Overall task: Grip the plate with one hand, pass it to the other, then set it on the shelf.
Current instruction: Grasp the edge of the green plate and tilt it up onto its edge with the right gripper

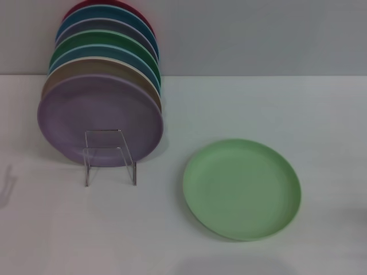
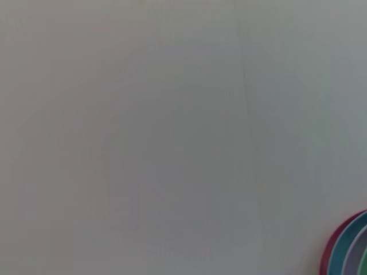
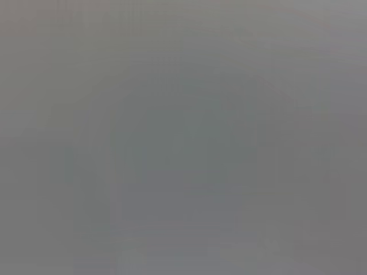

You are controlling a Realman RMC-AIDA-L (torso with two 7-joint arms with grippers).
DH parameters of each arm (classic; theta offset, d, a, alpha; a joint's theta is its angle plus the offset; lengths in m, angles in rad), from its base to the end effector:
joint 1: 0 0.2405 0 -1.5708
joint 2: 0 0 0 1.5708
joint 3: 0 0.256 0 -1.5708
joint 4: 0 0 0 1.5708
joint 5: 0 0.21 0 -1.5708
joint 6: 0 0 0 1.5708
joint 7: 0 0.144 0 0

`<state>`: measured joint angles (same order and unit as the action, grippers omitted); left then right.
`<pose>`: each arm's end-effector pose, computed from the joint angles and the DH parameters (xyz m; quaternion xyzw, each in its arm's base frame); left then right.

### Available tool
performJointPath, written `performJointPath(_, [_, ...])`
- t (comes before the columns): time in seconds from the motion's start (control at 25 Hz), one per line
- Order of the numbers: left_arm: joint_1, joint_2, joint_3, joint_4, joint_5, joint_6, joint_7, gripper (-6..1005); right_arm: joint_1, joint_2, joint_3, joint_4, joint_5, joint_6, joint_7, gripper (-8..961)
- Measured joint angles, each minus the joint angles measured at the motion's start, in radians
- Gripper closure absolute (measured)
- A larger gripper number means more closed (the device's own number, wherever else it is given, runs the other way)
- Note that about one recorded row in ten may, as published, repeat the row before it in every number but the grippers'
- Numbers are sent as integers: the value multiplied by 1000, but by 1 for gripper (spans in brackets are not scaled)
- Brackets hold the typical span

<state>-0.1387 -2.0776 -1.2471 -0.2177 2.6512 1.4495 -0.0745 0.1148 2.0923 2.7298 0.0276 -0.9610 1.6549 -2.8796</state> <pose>-0.3692 0.2380 0.0296 -0.6167 -0.1766 -0.2989 0.7065 0.3890 0.1887 0.0443 -0.5930 0.1990 0.3241 0.7098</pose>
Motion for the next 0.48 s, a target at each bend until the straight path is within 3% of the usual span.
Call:
performJointPath(0.24, [-16, 0, 4, -2, -45, -9, -7, 190, 28, -3, -2, -8, 11, -11, 28, 137])
performJointPath(0.48, [-59, 2, 3, 11, -49, -72, 2, 189, 124, -12, -18, 84, -17, -26, 230, 136])
